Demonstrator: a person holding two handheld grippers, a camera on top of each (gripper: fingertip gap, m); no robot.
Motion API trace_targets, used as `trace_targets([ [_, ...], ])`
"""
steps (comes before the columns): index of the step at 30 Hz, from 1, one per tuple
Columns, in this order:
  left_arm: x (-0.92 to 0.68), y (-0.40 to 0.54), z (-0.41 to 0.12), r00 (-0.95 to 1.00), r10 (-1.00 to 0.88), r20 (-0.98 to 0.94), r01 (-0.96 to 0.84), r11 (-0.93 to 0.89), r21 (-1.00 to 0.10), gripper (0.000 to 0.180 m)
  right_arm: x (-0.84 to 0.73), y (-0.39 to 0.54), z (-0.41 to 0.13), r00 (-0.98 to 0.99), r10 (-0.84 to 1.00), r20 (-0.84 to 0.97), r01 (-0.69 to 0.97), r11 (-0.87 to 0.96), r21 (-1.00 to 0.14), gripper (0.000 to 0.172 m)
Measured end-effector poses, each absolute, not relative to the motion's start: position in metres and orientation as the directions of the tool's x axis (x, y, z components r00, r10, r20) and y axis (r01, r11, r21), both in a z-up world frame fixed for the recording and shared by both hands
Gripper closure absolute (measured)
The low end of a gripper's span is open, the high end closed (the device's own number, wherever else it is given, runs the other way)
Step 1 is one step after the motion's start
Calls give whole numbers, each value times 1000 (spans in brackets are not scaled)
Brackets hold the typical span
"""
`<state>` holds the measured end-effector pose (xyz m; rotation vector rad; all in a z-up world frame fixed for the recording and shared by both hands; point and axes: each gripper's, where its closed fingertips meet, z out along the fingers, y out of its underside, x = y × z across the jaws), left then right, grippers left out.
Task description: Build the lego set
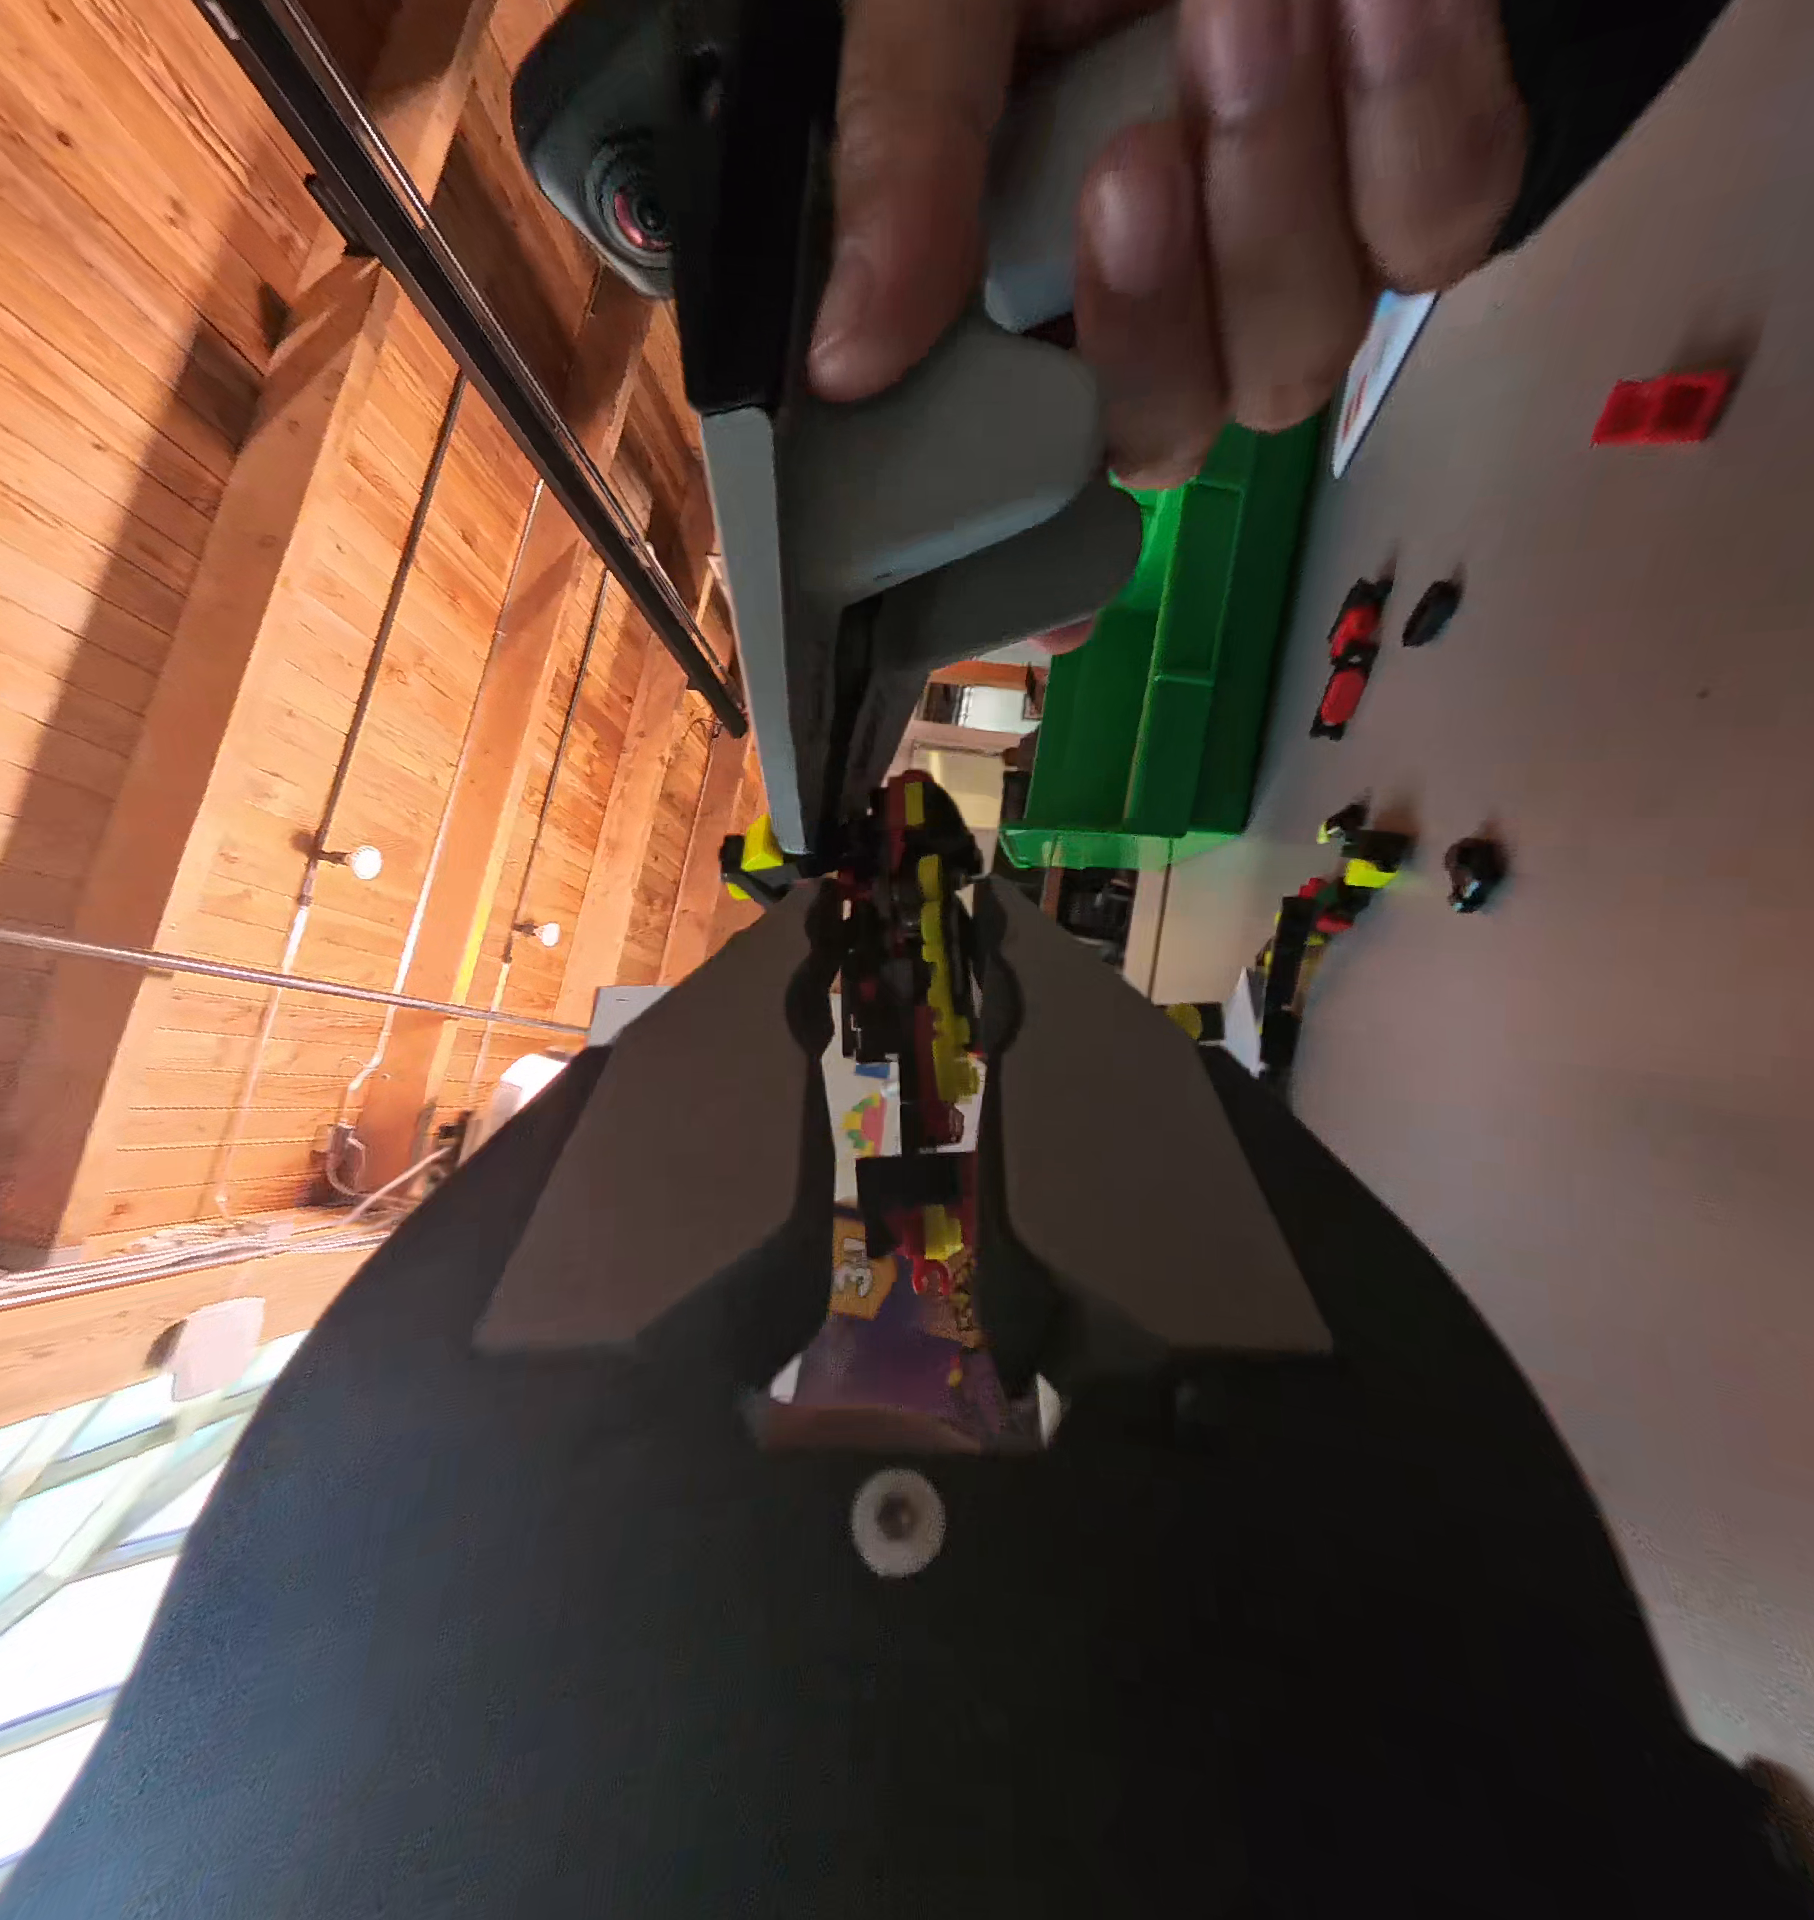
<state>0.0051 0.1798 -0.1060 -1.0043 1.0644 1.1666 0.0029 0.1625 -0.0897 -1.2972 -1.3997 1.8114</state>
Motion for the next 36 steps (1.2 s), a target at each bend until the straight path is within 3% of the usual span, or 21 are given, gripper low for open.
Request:
trace_targets([
  [1,4,181,-106,34,216,-976,-995,97,-14,159,3,165,-90,-415,808,-419,168,-385,-908,168],
  [3,4,184,-108,-33,236,-971,-997,61,48,159,4,165,-89,-438,732,-522,202,-485,-851,166],
  [6,4,184,-108,-36,240,-970,-997,53,50,159,2,169,-86,-441,700,-562,186,-541,-820,167],
  [10,9,180,-105,22,237,-971,-996,92,0,159,9,191,-62,-417,770,-482,-8,-534,-846,166],
  [13,10,177,-104,39,238,-970,-993,114,-12,159,15,217,-60,-275,877,-394,-99,-433,-896,166],
  [16,4,176,-100,93,237,-967,-991,111,-68,159,13,239,-89,-21,992,-125,41,-124,-991,165],
  [18,-1,176,-96,128,242,-962,-989,101,-106,159,10,248,-109,72,995,74,172,61,-983,165],
  [23,-16,180,-92,177,254,-951,-984,67,-165,158,0,236,-154,12,966,260,404,233,-884,164],
  [29,-31,180,-89,232,251,-940,-972,32,-232,158,-1,233,-176,-31,947,320,493,293,-819,156],
  [32,-37,181,-88,355,214,-910,-934,48,-353,157,-1,234,-165,9,953,304,448,268,-853,155],
  [36,-39,178,-84,660,56,-749,-747,156,-646,158,-4,224,-133,31,956,291,265,273,-925,151],
])
